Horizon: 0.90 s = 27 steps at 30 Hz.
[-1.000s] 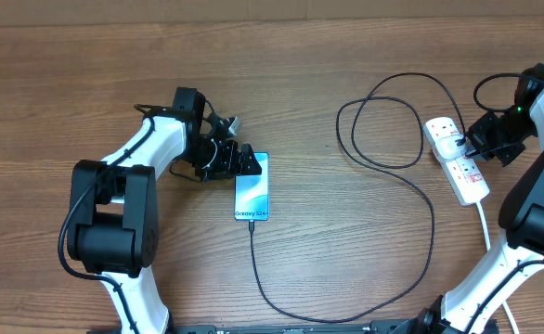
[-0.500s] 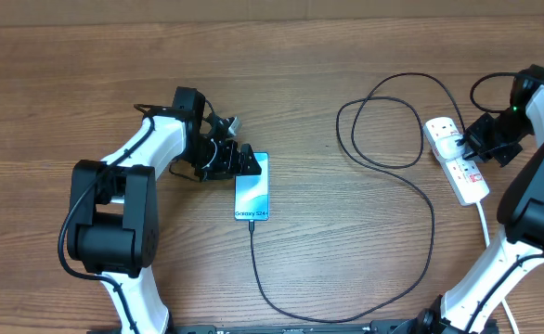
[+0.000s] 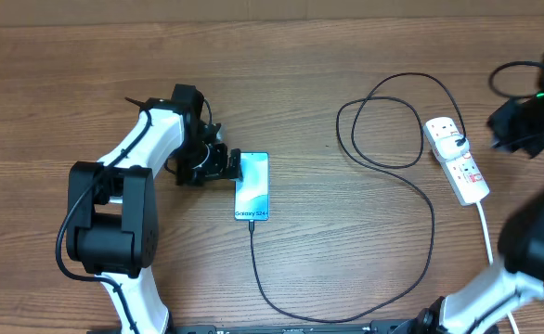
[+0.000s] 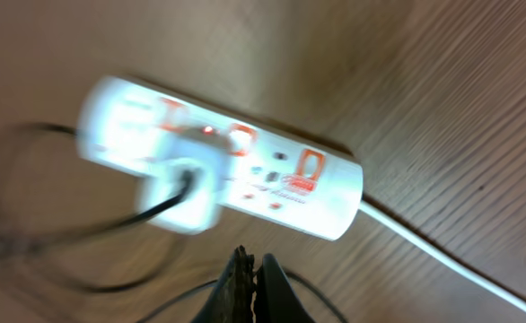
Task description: Plug charger to phone and switch on socket
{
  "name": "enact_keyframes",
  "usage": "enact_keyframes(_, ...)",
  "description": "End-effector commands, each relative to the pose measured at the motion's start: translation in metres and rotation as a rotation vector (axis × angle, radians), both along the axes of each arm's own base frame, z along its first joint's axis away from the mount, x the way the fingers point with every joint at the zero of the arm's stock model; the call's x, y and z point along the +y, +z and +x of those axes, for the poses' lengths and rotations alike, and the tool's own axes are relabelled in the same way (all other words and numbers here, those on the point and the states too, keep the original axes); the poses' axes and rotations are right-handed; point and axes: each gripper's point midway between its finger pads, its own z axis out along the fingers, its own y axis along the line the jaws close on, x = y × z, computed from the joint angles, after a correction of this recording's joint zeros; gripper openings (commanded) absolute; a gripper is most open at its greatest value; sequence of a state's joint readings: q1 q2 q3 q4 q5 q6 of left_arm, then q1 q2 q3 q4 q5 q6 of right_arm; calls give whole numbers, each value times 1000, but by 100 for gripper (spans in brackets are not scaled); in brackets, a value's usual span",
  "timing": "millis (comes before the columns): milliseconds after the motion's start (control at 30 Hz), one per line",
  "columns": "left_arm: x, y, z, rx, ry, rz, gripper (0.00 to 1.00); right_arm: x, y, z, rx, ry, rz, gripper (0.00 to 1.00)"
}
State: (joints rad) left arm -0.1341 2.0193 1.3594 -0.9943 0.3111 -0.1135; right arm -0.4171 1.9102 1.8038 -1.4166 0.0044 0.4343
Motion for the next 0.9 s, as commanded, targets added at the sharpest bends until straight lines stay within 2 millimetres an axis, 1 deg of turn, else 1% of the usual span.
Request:
enact_keyframes(0,35,17,19,-87,66,181,100,12,136,-7,-420,-62,-105,4)
enact_keyframes(33,34,33,26,-139,74,172,100,17,162,-10,-515,-68,-116,4)
enact_keyframes(67,33,52,33,-198,82,163,100,23,195,-14,-637,-70,-129,4)
enact_keyframes(100,30,73,38,-266,85,152,100,32,234,-20,-786,-65,-146,4)
enact_keyframes(133,26,116,42,-396,87,130,100,45,285,-33,-976,-47,-169,4)
enact_keyframes(167,24,141,41,-470,87,119,100,54,317,-44,-1095,-32,-187,13)
enact_keyframes(200,23,166,39,-545,87,114,100,62,348,-58,-1208,-23,-208,26)
enact_keyframes(233,23,188,35,-613,88,118,100,70,375,-73,-1310,-17,-232,35)
enact_keyframes(267,23,213,29,-690,90,130,100,77,398,-88,-1398,-12,-254,48)
enact_keyframes(333,28,260,11,-838,101,166,100,90,432,-117,-1532,2,-294,61)
enact_keyframes(367,31,282,-2,-907,111,183,100,96,446,-131,-1589,14,-316,64)
enact_keyframes(400,34,301,-16,-966,119,196,100,102,457,-145,-1634,23,-334,68)
enact_keyframes(467,43,330,-46,-1057,152,210,100,111,468,-165,-1686,33,-356,75)
enact_keyframes(500,48,340,-61,-1086,180,209,100,114,469,-171,-1697,35,-360,76)
enact_keyframes(567,58,353,-86,-1126,231,201,100,118,468,-180,-1697,40,-367,78)
enact_keyframes(633,70,362,-111,-1159,280,192,100,119,460,-183,-1661,60,-390,80)
enact_keyframes(667,74,365,-120,-1170,292,188,100,119,454,-183,-1635,72,-404,82)
enact_keyframes(733,82,369,-138,-1194,304,183,100,120,444,-184,-1589,90,-418,83)
enact_keyframes(800,86,369,-150,-1205,308,179,100,122,439,-188,-1576,88,-411,83)
enact_keyframes(867,89,367,-159,-1199,306,180,100,126,435,-197,-1571,87,-408,83)
